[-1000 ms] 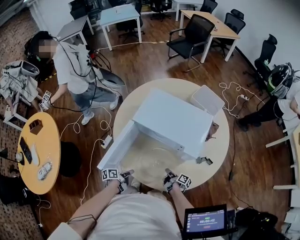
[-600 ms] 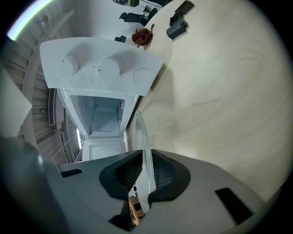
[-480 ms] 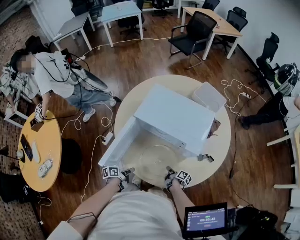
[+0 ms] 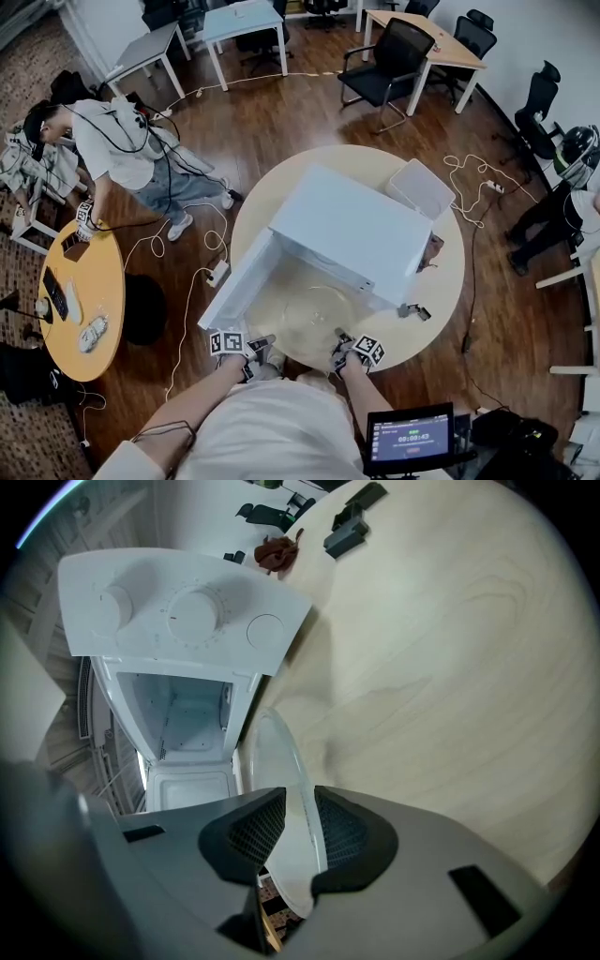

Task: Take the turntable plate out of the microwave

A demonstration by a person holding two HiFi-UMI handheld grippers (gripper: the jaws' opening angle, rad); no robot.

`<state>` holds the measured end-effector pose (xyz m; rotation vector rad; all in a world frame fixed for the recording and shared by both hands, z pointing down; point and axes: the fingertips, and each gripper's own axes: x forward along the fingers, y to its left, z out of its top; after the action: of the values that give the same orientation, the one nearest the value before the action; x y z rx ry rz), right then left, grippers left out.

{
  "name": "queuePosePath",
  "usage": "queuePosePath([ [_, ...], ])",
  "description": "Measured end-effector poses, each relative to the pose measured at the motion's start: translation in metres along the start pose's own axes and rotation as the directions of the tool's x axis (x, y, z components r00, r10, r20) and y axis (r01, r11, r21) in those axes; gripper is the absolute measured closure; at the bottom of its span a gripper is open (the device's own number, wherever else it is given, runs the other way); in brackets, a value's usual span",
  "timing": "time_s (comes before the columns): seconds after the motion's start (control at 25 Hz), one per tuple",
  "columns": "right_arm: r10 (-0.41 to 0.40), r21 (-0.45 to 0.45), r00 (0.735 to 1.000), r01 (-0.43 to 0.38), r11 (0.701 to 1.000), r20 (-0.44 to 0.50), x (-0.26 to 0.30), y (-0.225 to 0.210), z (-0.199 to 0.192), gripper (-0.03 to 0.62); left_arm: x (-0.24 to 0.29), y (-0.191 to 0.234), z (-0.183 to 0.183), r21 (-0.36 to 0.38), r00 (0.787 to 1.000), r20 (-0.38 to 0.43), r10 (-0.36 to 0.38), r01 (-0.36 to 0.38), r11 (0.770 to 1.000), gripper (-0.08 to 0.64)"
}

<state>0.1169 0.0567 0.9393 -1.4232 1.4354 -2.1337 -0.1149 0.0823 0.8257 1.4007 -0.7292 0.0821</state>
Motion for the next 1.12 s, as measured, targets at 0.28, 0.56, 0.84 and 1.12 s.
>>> queuePosePath([
  [0.28, -0.039, -0.023, 0.999, 0.039, 0.999, 0.015, 0.001, -0.002, 0.002, 0.511, 0.003, -0.003, -0.003, 0.004, 1.000, -0.012, -0.004, 0.005, 1.000, 0.468],
  [0.56, -0.100, -0.060, 0.995, 0.102, 0.993, 0.030, 0.002, -0.009, 0.005, 0.494, 0.003, 0.002, -0.006, -0.007, 1.000, -0.016, -0.002, 0.002, 1.000, 0.468],
  [0.84, -0.161, -0.075, 0.986, 0.165, 0.983, 0.050, 0.004, -0.009, 0.006, 0.481, 0.002, 0.006, -0.001, -0.017, 1.000, -0.015, -0.003, 0.002, 1.000, 0.468],
  [1.12, -0.248, -0.078, 0.965, 0.254, 0.964, 0.080, 0.002, -0.013, 0.005, 0.463, 0.006, 0.010, 0.005, -0.027, 1.000, -0.016, -0.009, 0.009, 1.000, 0.468],
])
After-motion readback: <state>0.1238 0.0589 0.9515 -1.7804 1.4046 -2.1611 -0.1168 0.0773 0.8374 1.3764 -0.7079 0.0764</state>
